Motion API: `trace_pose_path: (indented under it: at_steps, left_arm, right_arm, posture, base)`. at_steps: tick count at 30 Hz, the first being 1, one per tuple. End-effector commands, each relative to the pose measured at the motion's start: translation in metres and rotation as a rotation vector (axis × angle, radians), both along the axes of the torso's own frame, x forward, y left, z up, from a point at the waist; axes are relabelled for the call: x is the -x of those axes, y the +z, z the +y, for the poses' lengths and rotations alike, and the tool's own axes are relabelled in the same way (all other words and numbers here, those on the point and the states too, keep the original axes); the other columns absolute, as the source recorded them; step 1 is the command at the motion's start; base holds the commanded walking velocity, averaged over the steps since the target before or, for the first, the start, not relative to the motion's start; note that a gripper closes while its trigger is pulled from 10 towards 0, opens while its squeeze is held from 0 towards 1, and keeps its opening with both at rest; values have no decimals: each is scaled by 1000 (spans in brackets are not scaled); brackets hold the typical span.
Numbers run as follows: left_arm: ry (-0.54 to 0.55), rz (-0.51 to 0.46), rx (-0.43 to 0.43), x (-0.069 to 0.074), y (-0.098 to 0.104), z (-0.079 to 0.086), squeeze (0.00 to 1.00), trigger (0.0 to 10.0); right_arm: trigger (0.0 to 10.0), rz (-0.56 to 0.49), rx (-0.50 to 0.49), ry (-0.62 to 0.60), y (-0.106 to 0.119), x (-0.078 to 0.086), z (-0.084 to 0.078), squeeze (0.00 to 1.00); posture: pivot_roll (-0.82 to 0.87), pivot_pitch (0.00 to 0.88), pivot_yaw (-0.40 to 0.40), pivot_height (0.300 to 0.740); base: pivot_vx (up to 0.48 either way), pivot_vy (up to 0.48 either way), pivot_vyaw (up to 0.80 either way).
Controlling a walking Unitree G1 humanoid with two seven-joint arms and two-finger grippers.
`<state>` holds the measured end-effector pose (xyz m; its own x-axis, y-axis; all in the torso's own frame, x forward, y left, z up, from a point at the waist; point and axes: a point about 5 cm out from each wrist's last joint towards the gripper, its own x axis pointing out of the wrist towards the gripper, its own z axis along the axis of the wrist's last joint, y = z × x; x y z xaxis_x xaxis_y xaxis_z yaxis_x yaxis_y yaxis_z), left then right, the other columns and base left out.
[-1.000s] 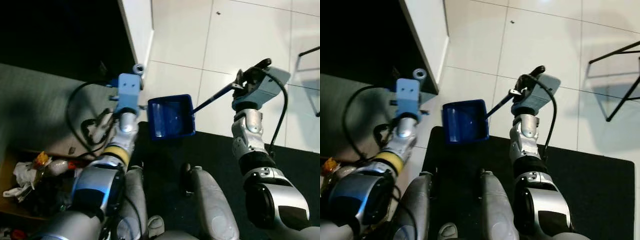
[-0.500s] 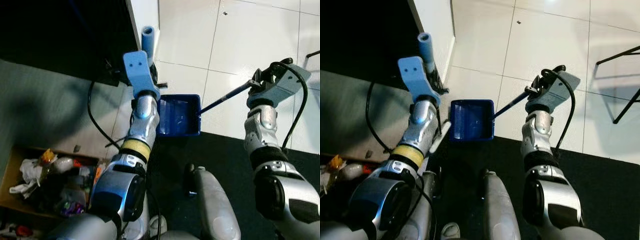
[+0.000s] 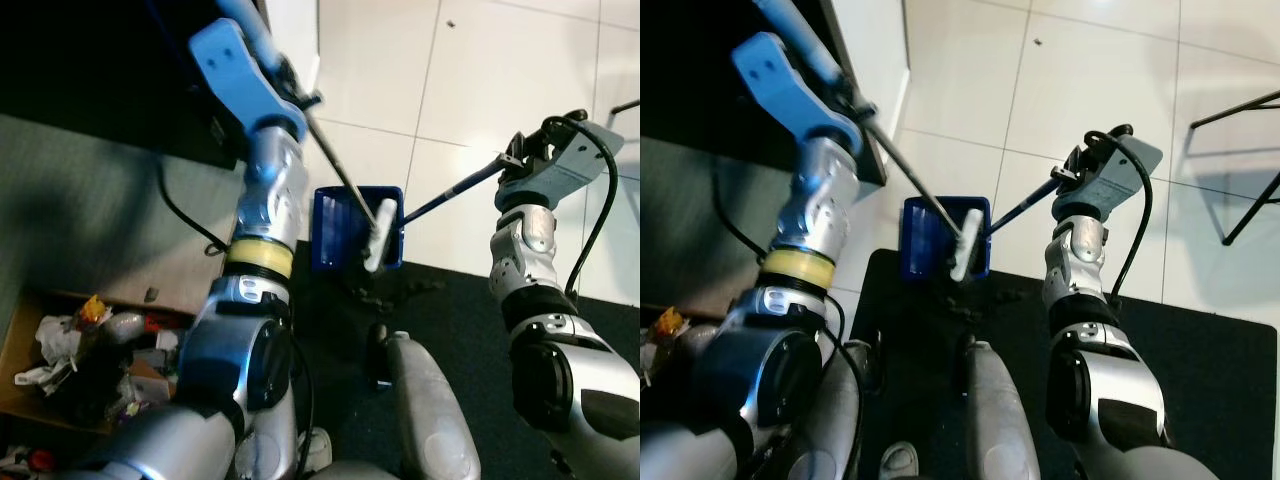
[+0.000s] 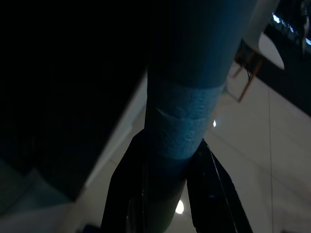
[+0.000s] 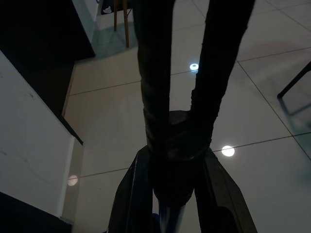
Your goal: Sweep floor
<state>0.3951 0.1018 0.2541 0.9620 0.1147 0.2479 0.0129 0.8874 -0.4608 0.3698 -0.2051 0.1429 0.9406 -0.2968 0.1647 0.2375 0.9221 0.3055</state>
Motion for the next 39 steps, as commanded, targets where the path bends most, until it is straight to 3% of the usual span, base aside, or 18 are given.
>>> trace_pose_path:
  at_steps: [1,5,6,7,8,9,11,12,14,17,18,20,21,22,25,28,29,39]
  left_arm:
    - [6,-34,31,1,9,2,0,10000]
    - [-38,-104,-39,1,23,8,0,10000]
    - [-88,-155,-136,0,32,12,0,10000]
    - [-88,-155,-136,0,32,12,0,10000]
    - [-140,-177,-251,-1,37,18,0,10000]
    - [-140,-177,-251,-1,37,18,0,10000]
    - [-169,-143,-418,-4,41,41,0,10000]
    - [-169,-143,-418,-4,41,41,0,10000]
    - [-155,-77,-490,-3,43,69,0,10000]
    - [-152,-41,-542,-2,40,81,0,10000]
    - [-128,10,-611,0,32,98,0,10000]
    - [-128,10,-611,0,32,98,0,10000]
    - [-96,83,-664,4,17,116,0,10000]
    - [-96,83,-664,4,17,116,0,10000]
    - [-52,298,-810,28,-38,165,0,10000]
    - [-62,340,-819,37,-51,174,0,10000]
    - [-129,408,-791,53,-72,179,0,10000]
    - [-208,503,-734,76,-111,169,0,10000]
  right_arm:
    - [10000,81,-32,13,-22,6,5,0]
    - [10000,79,-35,19,-21,4,7,0]
    - [10000,79,-36,22,-20,4,7,0]
    - [10000,79,-36,22,-20,4,7,0]
    - [10000,80,-38,25,-20,3,8,0]
    - [10000,80,-38,25,-20,3,8,0]
    - [10000,91,-39,35,-22,3,9,0]
    - [10000,91,-39,35,-22,3,9,0]
    - [10000,102,-35,49,-24,4,10,0]
    - [10000,104,-31,55,-25,4,10,0]
    - [10000,104,-24,62,-25,4,10,0]
    - [10000,104,-24,62,-25,4,10,0]
    - [10000,100,-5,74,-24,4,10,0]
    - [10000,100,-5,74,-24,4,10,0]
    - [10000,66,126,106,-8,0,-10,0]
    - [10000,54,174,107,0,-1,-20,0]
    - [10000,34,264,113,16,-3,-37,0]
    - [10000,11,465,120,52,-5,-67,0]
  posture:
    - [13,375,-13,740]
    - [18,368,-12,740]
    - [22,362,-12,740]
    - [22,362,-12,740]
    - [26,356,-11,740]
    - [26,356,-11,740]
    - [33,343,-11,740]
    - [33,343,-11,740]
    - [39,326,-14,740]
    - [39,326,-14,740]
    - [43,317,-18,740]
    - [43,317,-18,740]
    - [44,306,-20,740]
    - [44,306,-20,740]
    - [41,267,-29,740]
    - [39,262,-29,740]
    - [39,251,-33,740]
    - [30,214,-41,740]
  base:
    - [0,0,0]
    - [0,0,0]
    - [0,0,0]
    - [0,0,0]
    - [0,0,0]
    - [0,0,0]
    - [0,0,0]
    - [0,0,0]
    - [0,0,0]
    - [0,0,0]
    - [0,0,0]
    - [0,0,0]
    - [0,0,0]
    - [0,0,0]
    - [0,0,0]
    - [0,0,0]
    - [0,0,0]
    - [0,0,0]
